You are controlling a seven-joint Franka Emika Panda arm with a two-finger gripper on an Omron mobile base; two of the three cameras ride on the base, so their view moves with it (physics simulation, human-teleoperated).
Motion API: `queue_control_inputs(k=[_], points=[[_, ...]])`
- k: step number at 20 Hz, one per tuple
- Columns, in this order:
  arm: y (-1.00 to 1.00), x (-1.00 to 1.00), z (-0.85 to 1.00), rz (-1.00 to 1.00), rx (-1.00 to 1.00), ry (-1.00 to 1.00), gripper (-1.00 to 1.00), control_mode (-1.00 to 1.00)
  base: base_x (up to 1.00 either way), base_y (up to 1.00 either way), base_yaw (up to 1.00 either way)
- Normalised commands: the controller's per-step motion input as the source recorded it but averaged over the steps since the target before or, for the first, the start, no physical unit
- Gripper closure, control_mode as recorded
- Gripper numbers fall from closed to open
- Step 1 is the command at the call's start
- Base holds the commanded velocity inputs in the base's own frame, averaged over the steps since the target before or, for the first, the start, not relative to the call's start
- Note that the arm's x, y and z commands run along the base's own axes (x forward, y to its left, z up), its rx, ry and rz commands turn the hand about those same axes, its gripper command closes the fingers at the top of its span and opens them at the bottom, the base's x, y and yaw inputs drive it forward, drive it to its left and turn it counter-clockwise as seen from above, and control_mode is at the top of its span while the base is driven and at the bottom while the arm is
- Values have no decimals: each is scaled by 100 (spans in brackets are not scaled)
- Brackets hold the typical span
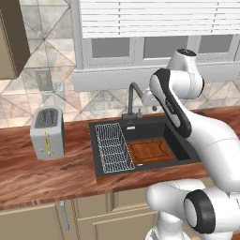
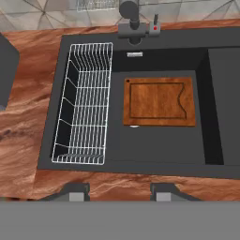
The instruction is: Turn on the sink faucet with hot water and rinse the cutting board for ten seconds, then turn off the faucet. Push the cutting board to reach the water if necessary.
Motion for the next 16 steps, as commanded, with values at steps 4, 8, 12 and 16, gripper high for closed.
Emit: queue_control_inputs(k=[4,8,12,16], points=[[-12,-3,-12,0,0,-5,-100,-100,0,0,0],[-47,-15,-12,0,0,-9,-100,-100,0,0,0],[-54,-23,-19,0,0,-19,-100,-100,0,0,0],[-32,-2,-32,0,0,-31,-100,-100,0,0,0]])
